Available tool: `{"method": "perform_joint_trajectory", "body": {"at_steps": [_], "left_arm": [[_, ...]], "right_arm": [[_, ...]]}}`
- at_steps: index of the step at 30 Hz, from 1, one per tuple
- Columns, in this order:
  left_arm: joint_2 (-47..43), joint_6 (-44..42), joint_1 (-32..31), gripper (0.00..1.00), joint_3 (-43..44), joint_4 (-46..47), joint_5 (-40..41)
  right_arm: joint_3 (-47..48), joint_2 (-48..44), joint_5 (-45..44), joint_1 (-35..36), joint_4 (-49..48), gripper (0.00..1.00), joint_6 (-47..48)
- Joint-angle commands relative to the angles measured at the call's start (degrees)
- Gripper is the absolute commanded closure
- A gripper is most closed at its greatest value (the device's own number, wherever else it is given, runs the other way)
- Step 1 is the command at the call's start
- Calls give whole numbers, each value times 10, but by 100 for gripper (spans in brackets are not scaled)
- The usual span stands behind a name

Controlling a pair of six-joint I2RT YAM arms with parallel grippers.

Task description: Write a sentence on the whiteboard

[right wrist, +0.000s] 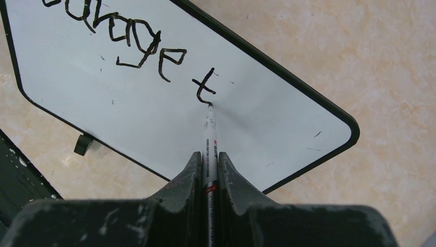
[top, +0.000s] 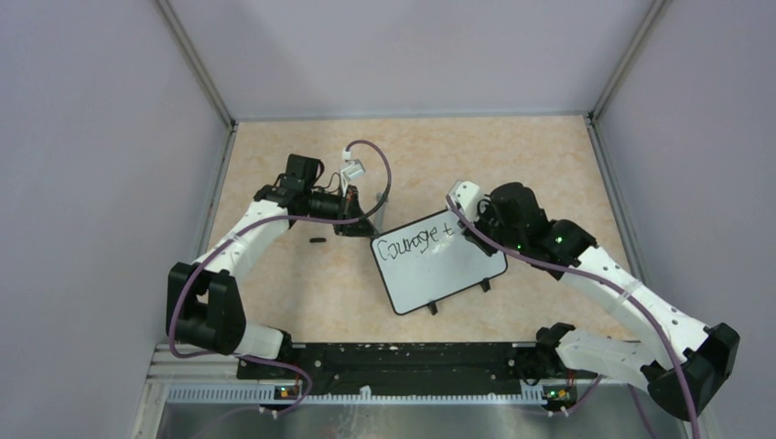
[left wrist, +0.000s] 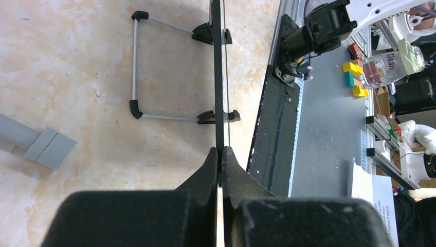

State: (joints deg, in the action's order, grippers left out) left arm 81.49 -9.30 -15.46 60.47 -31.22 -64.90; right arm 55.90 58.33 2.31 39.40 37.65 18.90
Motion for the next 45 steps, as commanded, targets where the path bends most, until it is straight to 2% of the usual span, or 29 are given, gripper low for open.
{"method": "perform_joint_trajectory", "body": {"at_steps": [1,18,34,45], "left_arm": [[-5,-8,-5,100,-7,-11,2],[-2,-9,-5,100,-5,-12,0],[3,-13,-5,100,-5,-14,0],[2,-13,-5,100,-5,-14,0]], "right_arm": [[30,-16,-13,-10,-8,100,1],[38,-7,-35,-14,-18,100,4],[18,4,5,-13,-8,100,9],[16,-4,-41,-14,15,100,27]]}}
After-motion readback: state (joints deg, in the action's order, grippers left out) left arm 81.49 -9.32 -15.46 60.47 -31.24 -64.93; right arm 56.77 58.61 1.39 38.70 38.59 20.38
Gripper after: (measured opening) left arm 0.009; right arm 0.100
